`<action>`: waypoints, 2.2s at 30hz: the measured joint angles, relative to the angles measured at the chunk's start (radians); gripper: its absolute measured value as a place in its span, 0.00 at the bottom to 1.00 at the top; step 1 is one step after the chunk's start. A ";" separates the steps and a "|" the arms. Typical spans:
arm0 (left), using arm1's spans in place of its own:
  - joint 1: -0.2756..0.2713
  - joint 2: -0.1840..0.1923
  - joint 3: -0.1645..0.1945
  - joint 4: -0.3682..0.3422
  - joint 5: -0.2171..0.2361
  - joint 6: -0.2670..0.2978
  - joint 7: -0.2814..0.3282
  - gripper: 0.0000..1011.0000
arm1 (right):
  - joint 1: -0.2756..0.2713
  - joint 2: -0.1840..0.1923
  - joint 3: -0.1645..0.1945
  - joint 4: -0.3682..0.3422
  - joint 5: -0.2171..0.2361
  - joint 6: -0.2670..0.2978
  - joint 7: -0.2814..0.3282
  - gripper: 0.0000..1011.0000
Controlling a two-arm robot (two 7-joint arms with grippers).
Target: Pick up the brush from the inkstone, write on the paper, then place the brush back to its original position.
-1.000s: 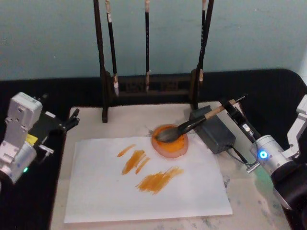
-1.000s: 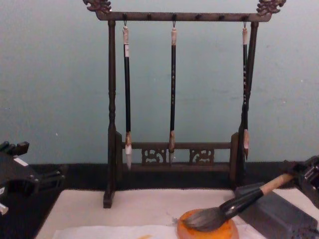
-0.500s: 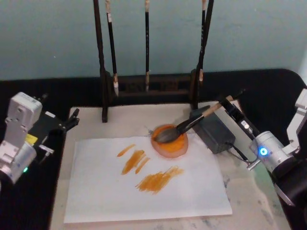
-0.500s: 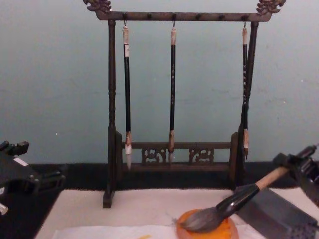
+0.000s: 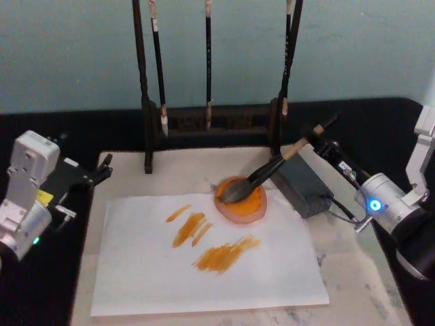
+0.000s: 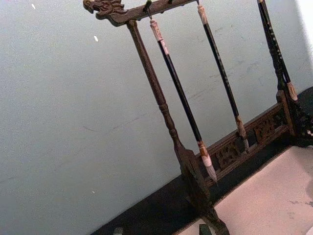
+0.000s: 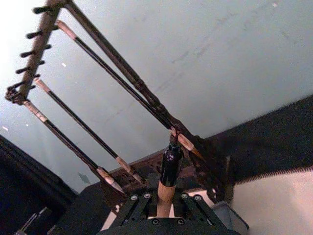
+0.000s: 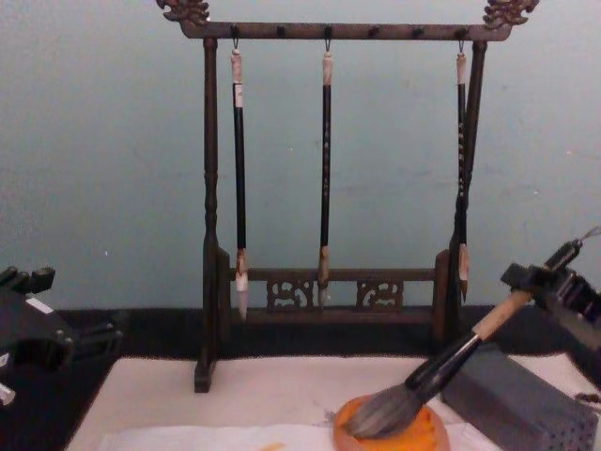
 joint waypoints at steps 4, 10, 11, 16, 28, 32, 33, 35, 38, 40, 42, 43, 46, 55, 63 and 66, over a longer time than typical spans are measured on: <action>0.000 0.000 0.000 0.000 0.000 0.000 0.000 0.99 | -0.002 0.025 -0.007 -0.044 -0.019 0.001 -0.004 0.18; 0.000 0.000 0.000 0.000 0.000 0.000 0.000 0.99 | -0.002 0.064 -0.017 -0.107 -0.049 0.001 -0.004 0.18; 0.000 0.000 0.000 0.000 0.000 0.000 0.000 0.99 | -0.001 0.069 -0.019 -0.116 -0.055 0.002 -0.005 0.18; 0.000 0.000 0.000 0.000 0.000 0.000 0.000 0.99 | 0.001 0.105 -0.036 -0.171 -0.097 0.000 -0.004 0.18; 0.000 0.000 0.000 0.000 0.000 0.000 0.000 0.99 | 0.009 0.188 -0.080 -0.305 -0.252 -0.033 0.030 0.18; 0.000 0.000 0.000 0.000 0.000 0.000 0.000 0.99 | 0.011 0.217 -0.089 -0.352 -0.306 -0.041 0.053 0.17; 0.000 0.000 0.000 0.000 0.000 0.000 0.000 0.99 | 0.011 0.221 -0.090 -0.360 -0.313 -0.042 0.057 0.18; 0.000 0.000 0.000 0.000 0.000 0.000 0.000 0.99 | 0.011 0.228 -0.091 -0.373 -0.324 -0.043 0.065 0.18; 0.000 0.000 0.000 0.000 0.000 0.000 0.000 0.99 | 0.009 0.243 -0.093 -0.403 -0.349 -0.047 0.084 0.18; 0.000 0.000 0.000 0.000 0.000 0.000 0.000 0.99 | 0.009 0.248 -0.094 -0.414 -0.358 -0.048 0.092 0.18; 0.000 0.000 0.000 0.000 0.000 0.000 0.000 0.99 | 0.007 0.252 -0.094 -0.424 -0.361 -0.047 0.100 0.18; 0.000 0.000 0.000 0.000 0.000 0.000 0.000 0.99 | 0.006 0.254 -0.094 -0.428 -0.361 -0.046 0.106 0.18; 0.000 0.000 0.000 0.000 0.000 0.000 0.000 0.99 | -0.003 0.265 -0.094 -0.453 -0.343 -0.028 0.132 0.18; 0.000 0.000 0.000 0.000 0.000 0.000 0.000 0.99 | -0.042 0.298 -0.119 -0.517 -0.291 0.005 0.180 0.18; 0.000 0.000 0.000 0.000 0.000 0.000 0.000 0.99 | -0.060 0.298 -0.165 -0.523 -0.293 -0.004 0.197 0.18; 0.000 0.000 0.000 0.000 0.000 0.000 0.000 0.99 | -0.063 0.291 -0.181 -0.516 -0.299 -0.009 0.198 0.18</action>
